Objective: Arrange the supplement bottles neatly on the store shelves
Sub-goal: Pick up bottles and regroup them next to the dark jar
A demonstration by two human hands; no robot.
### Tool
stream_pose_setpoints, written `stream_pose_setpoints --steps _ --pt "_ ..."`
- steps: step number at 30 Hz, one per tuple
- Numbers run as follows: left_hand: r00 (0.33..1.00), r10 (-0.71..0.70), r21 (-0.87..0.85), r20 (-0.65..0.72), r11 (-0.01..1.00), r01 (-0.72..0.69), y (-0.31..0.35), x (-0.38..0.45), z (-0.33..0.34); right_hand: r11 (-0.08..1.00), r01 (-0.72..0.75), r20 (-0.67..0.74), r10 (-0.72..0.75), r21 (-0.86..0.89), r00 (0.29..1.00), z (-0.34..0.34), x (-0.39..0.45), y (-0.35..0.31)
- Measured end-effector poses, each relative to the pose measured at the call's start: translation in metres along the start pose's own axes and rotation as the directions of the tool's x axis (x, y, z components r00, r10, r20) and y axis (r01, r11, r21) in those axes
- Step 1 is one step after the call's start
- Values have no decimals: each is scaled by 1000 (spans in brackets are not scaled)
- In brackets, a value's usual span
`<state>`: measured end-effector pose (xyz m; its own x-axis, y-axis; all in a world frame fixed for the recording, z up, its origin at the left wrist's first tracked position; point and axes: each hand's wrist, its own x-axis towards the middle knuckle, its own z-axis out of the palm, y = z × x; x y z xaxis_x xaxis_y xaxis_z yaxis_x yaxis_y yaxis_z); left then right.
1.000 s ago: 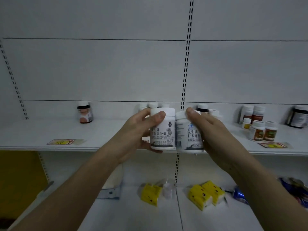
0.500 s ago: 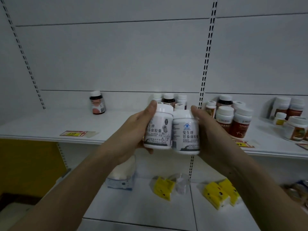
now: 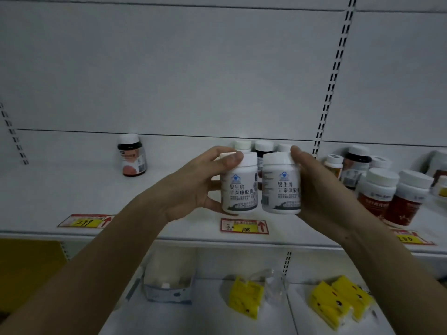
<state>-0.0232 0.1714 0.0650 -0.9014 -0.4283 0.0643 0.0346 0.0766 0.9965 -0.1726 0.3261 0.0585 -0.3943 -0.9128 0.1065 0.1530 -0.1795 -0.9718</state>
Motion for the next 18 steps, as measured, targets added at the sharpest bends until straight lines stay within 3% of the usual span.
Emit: stream_pose_setpoints --steps 5,9,14,18 --pt "997 9 85 -72 996 -2 -30 34 -31 987 60 -83 -72 -148 994 -10 37 26" --pt "999 -17 82 -30 996 19 -56 52 -42 979 21 -101 -43 -204 994 -24 53 44" --pt "999 46 54 -29 998 -45 -70 57 -44 995 -11 -93 2 -96 996 -39 56 58" --pt "995 83 151 -50 986 -74 -79 58 -45 995 29 -79 -37 -98 996 -46 53 64"
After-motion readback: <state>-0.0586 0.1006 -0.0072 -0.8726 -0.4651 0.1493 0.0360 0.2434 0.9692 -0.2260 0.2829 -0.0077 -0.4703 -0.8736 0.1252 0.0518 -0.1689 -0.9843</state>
